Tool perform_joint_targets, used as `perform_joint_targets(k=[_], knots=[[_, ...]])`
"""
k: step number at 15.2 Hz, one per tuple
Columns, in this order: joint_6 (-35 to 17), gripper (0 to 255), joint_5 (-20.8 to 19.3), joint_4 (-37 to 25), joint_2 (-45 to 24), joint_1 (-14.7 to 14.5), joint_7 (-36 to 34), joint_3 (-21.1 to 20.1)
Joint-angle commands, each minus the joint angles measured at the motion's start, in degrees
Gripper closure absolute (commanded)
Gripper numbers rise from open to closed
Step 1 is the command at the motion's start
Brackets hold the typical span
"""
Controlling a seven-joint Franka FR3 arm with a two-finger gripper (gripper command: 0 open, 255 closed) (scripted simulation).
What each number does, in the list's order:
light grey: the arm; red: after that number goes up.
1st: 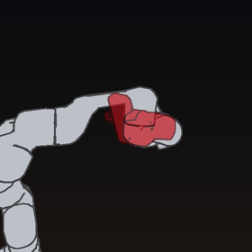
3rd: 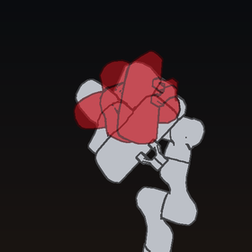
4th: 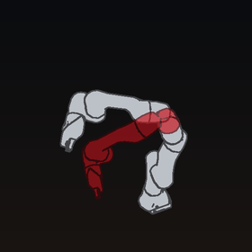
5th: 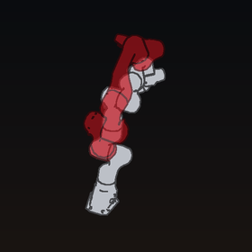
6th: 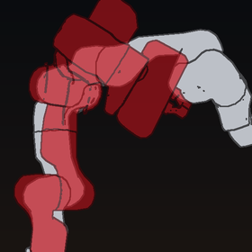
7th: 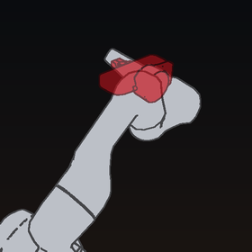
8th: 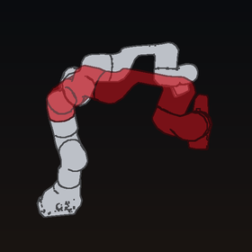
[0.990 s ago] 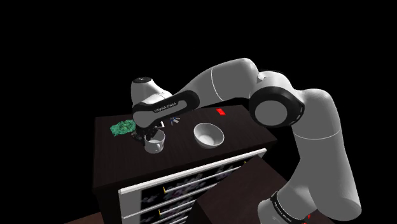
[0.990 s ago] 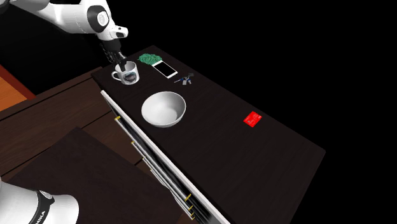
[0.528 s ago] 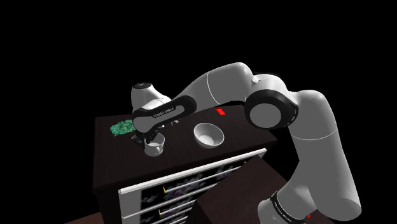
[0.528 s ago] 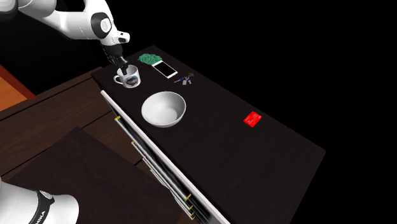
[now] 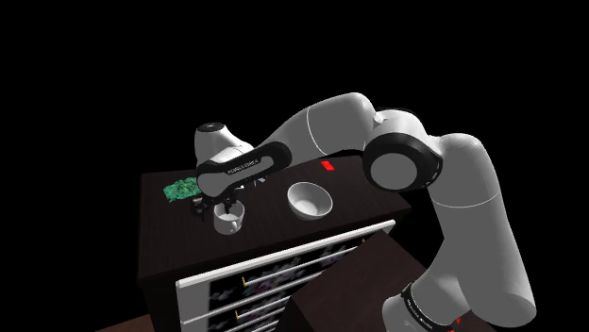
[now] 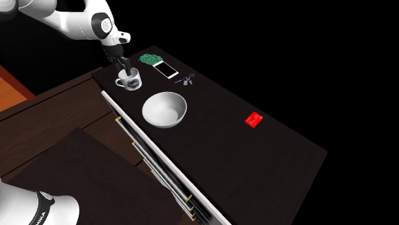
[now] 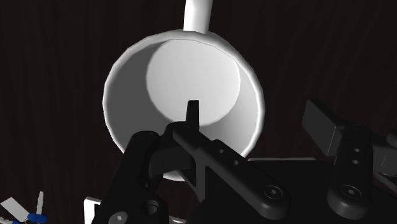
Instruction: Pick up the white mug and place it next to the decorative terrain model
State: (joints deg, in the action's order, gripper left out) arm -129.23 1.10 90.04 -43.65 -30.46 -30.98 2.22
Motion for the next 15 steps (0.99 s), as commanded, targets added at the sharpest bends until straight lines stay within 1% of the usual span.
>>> perform_joint_targets(k=[1, 3, 7, 15], knots=[[0.0, 0, 0.0, 0.0, 0.0, 0.0, 0.0, 0.0], [0.0, 0, 0.0, 0.0, 0.0, 0.0, 0.0, 0.0], [5.1, 0, -0.1, -1.0, 4.1, -0.1, -0.1, 0.1], [5.1, 0, -0.1, -1.0, 4.1, -0.1, -0.1, 0.1]])
